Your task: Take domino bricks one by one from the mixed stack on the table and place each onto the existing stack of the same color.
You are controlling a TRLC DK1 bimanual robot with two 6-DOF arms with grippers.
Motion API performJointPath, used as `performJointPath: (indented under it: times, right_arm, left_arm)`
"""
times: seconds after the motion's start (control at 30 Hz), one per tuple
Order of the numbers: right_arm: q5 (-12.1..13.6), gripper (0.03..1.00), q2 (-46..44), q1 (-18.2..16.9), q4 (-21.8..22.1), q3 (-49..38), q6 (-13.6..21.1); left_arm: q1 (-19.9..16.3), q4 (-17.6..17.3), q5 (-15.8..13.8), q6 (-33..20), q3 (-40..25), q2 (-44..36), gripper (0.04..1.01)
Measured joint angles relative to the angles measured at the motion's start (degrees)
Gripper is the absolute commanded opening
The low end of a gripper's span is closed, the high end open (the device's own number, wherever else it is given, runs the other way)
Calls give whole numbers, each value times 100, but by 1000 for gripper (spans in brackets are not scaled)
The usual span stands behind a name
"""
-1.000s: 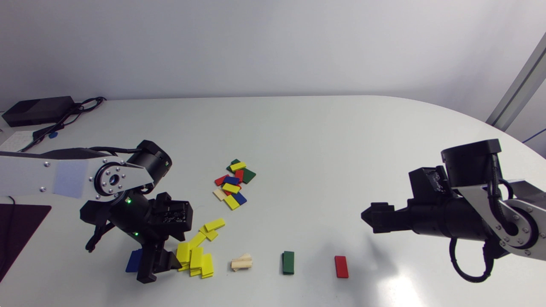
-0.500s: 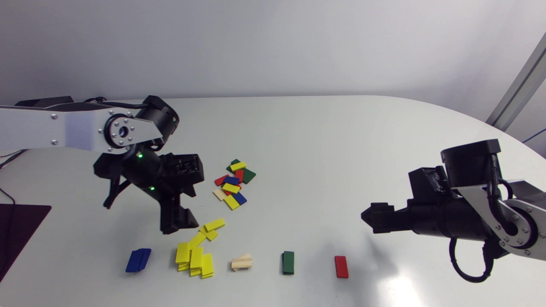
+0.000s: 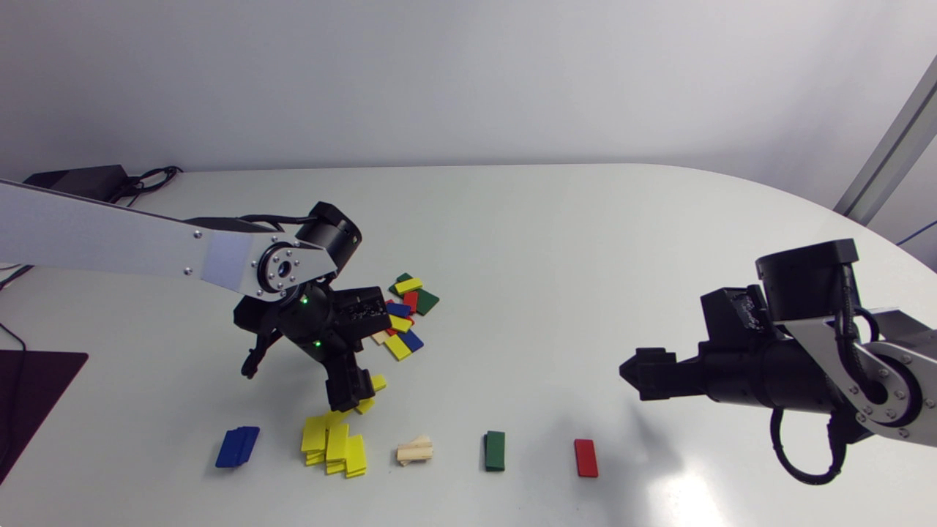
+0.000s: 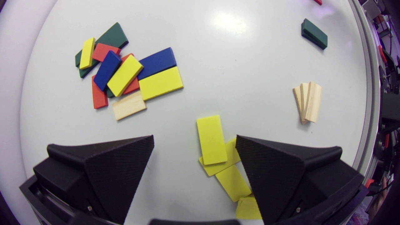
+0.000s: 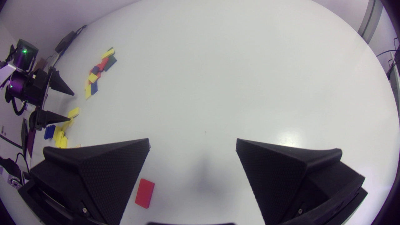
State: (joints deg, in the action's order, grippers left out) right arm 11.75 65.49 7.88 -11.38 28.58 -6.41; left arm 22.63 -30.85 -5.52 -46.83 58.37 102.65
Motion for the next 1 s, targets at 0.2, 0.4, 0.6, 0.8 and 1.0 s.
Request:
performJointPath:
  times: [0.2,0.4,0.6,0.8,1.0]
  right_arm:
    - [0,974,0,0,0,0,0]
    - [0,974,0,0,0,0,0]
    - [0,974,28,0,4,0,0]
    - [-2,974,63,0,4,0,0]
    - [0,974,63,0,4,0,0]
  left_arm:
    - [-2,133,35,4,-44,111,789]
    - [0,136,39,22,-52,114,579]
    - [0,131,39,22,-107,125,330]
    - [0,98,39,22,-111,114,318]
    - [-39,-61,39,22,-188,-389,318]
